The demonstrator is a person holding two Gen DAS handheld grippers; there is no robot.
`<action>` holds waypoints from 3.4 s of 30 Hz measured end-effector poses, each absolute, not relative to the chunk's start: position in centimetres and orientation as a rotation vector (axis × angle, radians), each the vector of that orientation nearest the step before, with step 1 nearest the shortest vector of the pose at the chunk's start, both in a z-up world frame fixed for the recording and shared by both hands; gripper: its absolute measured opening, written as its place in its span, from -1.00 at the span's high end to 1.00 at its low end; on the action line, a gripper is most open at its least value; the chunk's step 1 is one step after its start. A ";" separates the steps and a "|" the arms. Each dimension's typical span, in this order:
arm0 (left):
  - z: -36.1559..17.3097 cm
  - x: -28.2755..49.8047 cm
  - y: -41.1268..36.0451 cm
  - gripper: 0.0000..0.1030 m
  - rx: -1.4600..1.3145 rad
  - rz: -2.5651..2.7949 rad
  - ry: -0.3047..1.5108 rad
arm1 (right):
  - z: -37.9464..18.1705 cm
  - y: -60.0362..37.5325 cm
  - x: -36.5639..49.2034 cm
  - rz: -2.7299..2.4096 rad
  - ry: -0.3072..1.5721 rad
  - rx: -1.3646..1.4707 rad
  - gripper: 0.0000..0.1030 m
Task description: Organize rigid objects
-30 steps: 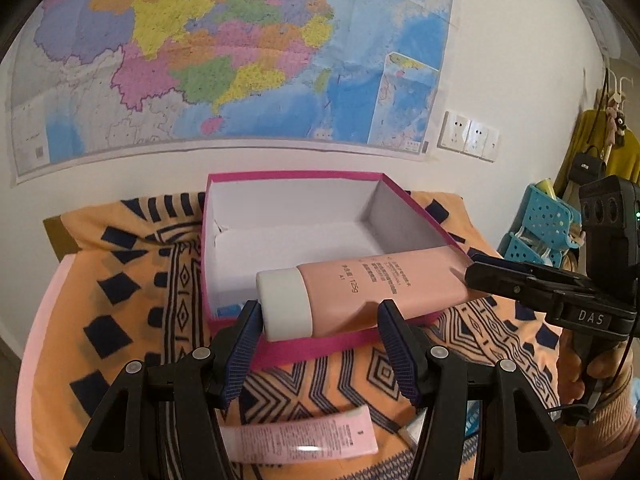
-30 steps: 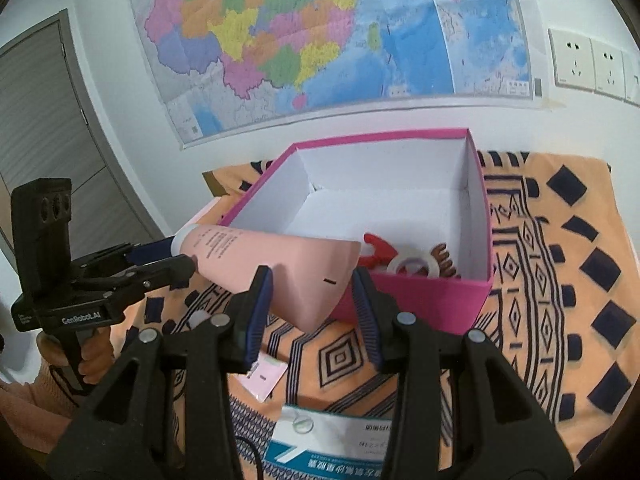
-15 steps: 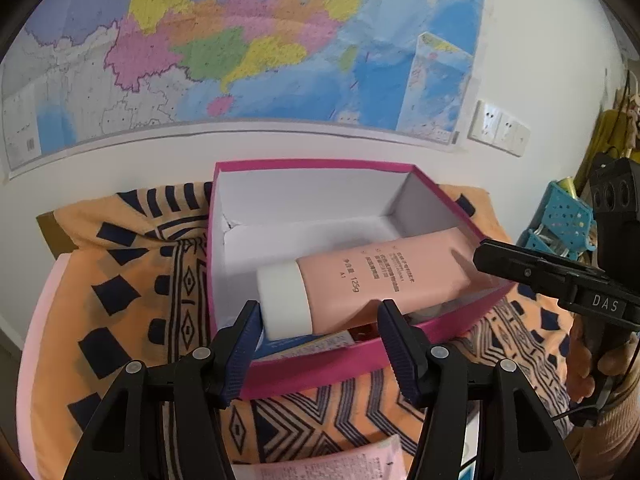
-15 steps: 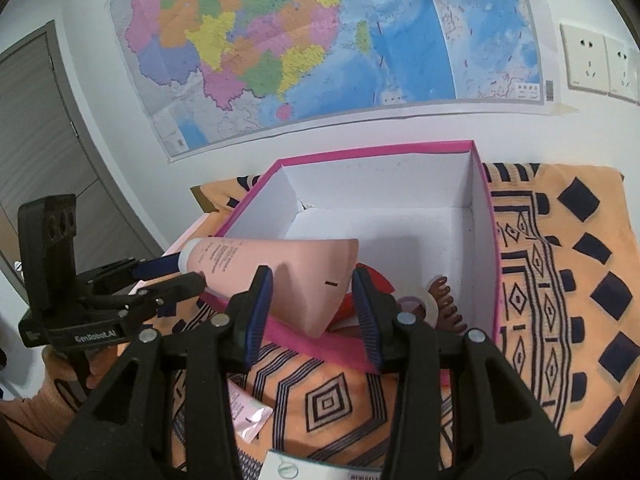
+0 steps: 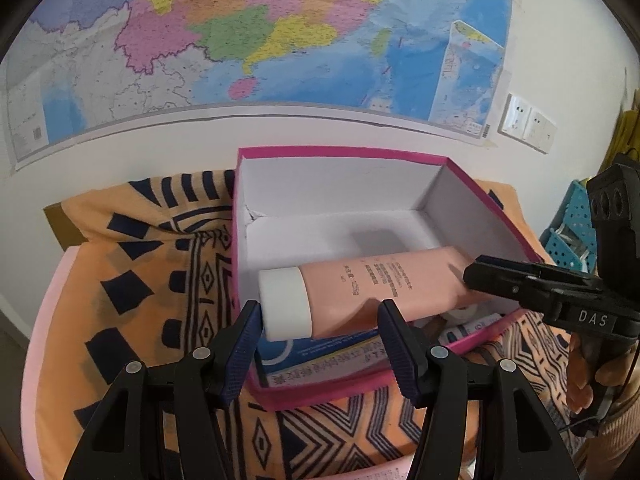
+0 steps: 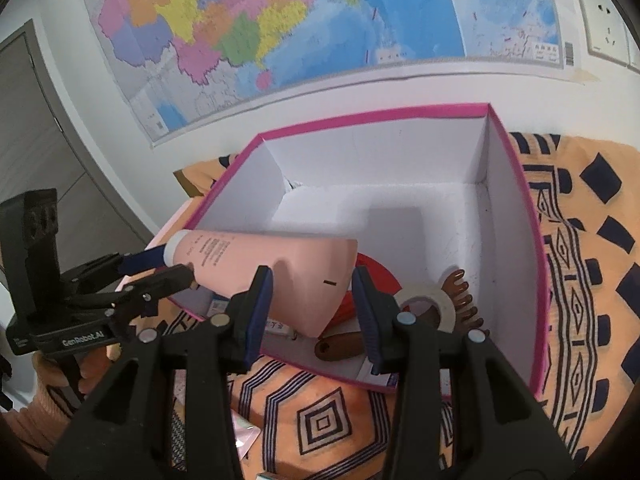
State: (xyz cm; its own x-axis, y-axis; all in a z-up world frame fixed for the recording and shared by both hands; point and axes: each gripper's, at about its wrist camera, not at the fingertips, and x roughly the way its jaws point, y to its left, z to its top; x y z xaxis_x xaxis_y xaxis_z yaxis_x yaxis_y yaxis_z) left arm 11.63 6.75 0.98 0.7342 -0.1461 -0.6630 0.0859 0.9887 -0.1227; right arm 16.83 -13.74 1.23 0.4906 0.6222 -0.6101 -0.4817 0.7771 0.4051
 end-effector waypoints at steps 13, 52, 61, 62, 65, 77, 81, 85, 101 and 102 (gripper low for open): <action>2.3 10.5 6.1 -0.16 -0.073 -0.129 0.669 | -0.2 -12.6 18.0 0.671 0.869 0.172 0.13; -4.8 1.0 -3.3 -0.31 -0.090 -0.545 0.899 | -3.1 -24.0 5.3 0.635 0.926 0.249 0.13; -5.8 0.6 -4.3 -0.28 -0.092 -0.593 0.945 | -5.8 -25.0 4.5 0.607 0.995 0.288 0.13; -5.9 0.6 -4.4 -0.27 -0.092 -0.595 0.952 | -5.8 -25.0 4.4 0.608 0.997 0.288 0.13; -6.2 0.8 -4.7 -0.16 -0.094 -0.605 0.970 | -6.0 -24.9 4.2 0.619 1.002 0.284 0.13; -6.8 1.2 -5.1 -0.09 -0.105 -0.592 0.997 | -6.8 -23.5 3.6 0.638 1.015 0.254 0.20; -6.8 1.6 -5.2 -0.09 -0.100 -0.581 0.997 | -6.7 -23.5 3.6 0.632 1.011 0.266 0.21; -6.5 2.4 -5.1 -0.09 -0.108 -0.569 0.984 | -6.4 -23.5 3.8 0.626 1.000 0.269 0.21; -7.1 3.3 -4.5 -0.07 -0.119 -0.555 1.001 | -7.3 -23.7 5.1 0.627 1.009 0.304 0.21; -7.1 3.3 -4.6 -0.05 -0.117 -0.556 1.002 | -7.3 -23.7 5.0 0.632 1.009 0.304 0.21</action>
